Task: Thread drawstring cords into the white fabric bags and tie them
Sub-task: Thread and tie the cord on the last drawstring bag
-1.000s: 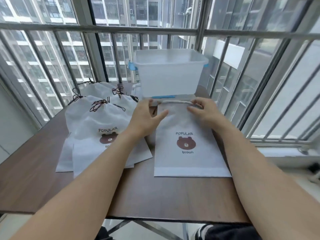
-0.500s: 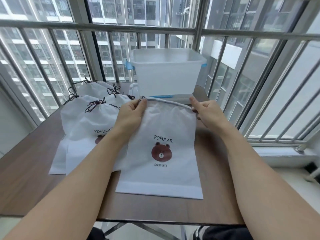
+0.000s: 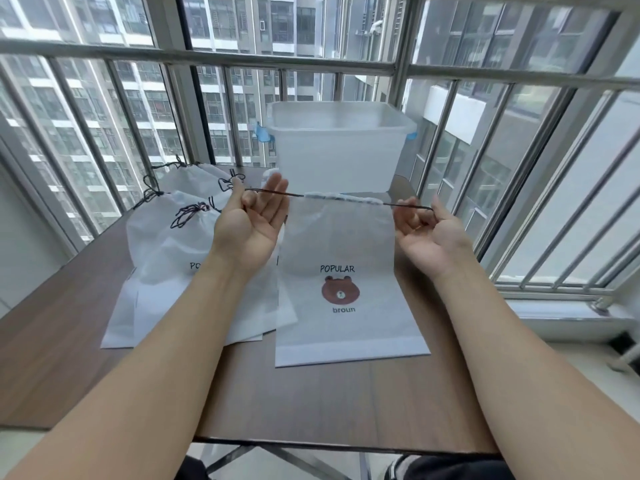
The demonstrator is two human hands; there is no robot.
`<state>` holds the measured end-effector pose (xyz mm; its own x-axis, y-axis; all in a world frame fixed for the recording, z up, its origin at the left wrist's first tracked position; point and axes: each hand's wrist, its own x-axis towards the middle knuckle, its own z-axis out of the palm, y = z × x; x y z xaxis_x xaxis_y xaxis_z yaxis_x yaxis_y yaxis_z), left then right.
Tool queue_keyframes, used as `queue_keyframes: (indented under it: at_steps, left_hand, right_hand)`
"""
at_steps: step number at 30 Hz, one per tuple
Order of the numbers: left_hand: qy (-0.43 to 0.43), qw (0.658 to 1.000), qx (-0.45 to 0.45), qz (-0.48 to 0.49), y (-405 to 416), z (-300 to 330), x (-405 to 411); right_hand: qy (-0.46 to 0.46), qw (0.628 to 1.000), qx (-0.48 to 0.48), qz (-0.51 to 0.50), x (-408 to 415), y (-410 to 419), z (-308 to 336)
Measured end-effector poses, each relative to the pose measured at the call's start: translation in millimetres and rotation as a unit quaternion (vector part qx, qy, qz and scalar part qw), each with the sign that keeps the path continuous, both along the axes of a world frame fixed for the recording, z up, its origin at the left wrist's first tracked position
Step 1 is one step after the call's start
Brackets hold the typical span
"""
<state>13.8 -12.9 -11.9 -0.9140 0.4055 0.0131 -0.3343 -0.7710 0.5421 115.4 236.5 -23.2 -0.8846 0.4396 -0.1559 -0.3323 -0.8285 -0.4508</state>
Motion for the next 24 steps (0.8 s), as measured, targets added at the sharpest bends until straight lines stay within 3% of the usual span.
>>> queue_keyframes:
  at_steps: [3, 6, 9, 12, 16, 18, 20, 22, 24]
  left_hand:
    - [-0.021, 0.998, 0.054, 0.005, -4, 7, -2]
    - [-0.06, 0.994, 0.077, 0.055, -20, 9, -15]
    - [-0.036, 0.995, 0.04, 0.083, -21, 13, -14]
    - [0.024, 0.993, -0.039, 0.105, -8, 14, -6]
    - [0.165, 0.972, -0.159, 0.044, 4, 11, 14]
    - [0.239, 0.949, -0.205, -0.022, 11, 8, 26]
    - [0.296, 0.919, -0.253, -0.063, 19, 1, 34]
    - [0.329, 0.895, -0.294, -0.072, 24, -5, 35]
    - [0.337, 0.887, -0.304, -0.085, 25, -6, 39]
  right_hand:
    - [0.033, 0.998, -0.049, 0.009, -3, 2, 3]
    - [-0.038, 0.995, -0.029, -0.083, 3, 27, 9]
    - [-0.093, 0.981, -0.006, -0.17, 13, 43, 11]
    - [-0.112, 0.97, 0.131, -0.173, 11, 32, 11]
    - [-0.029, 0.946, 0.322, -0.009, 6, -14, 22]
    - [0.013, 0.894, 0.446, 0.025, 7, -44, 29]
    - [0.032, 0.821, 0.569, -0.012, 9, -67, 29]
    - [0.064, 0.797, 0.599, -0.041, 10, -79, 27]
    - [0.086, 0.808, 0.582, -0.028, 10, -85, 28]
